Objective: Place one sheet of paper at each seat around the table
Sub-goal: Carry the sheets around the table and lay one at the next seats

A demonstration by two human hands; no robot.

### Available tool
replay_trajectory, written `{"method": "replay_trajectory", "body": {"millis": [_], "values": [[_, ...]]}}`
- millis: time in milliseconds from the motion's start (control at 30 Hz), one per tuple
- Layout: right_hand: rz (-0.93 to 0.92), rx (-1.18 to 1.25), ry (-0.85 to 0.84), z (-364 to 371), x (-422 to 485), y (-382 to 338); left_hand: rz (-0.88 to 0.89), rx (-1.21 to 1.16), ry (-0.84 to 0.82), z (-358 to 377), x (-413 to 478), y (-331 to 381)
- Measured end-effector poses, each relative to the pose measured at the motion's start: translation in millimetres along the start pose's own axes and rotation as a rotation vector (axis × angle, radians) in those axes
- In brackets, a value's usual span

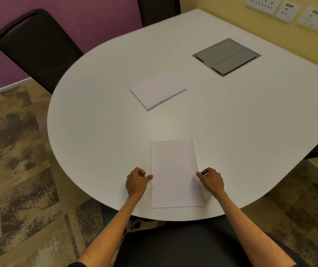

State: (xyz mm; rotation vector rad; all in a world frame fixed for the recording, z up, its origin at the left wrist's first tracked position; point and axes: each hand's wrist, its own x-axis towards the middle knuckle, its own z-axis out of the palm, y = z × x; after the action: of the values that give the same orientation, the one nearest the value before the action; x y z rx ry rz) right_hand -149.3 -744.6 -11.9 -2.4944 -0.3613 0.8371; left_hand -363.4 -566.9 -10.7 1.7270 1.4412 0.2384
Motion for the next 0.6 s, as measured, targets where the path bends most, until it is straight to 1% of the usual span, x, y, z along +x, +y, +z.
{"method": "replay_trajectory", "body": {"millis": [67,167,233,300,433,500,600], "values": [[-0.046,-0.052,0.004,-6,-4,-13,0.033,0.011,-0.006,-17,-3,8],[-0.125,-0.101,0.014,-15,-6,-52,0.079,0.020,0.027,-51,5,27],[-0.231,-0.096,0.064,-18,-27,-101,0.144,0.002,0.083,-104,10,38],[-0.281,-0.139,0.082,-15,-33,-126,0.145,-0.010,0.109,-125,19,39],[-0.310,-0.257,0.107,-5,-38,-135,0.131,-0.028,0.116,-137,18,37],[-0.367,-0.284,0.150,8,-50,-163,0.144,-0.064,0.139,-167,23,27],[-0.414,-0.262,0.197,33,-64,-204,0.168,-0.074,0.160,-210,42,5]]}}
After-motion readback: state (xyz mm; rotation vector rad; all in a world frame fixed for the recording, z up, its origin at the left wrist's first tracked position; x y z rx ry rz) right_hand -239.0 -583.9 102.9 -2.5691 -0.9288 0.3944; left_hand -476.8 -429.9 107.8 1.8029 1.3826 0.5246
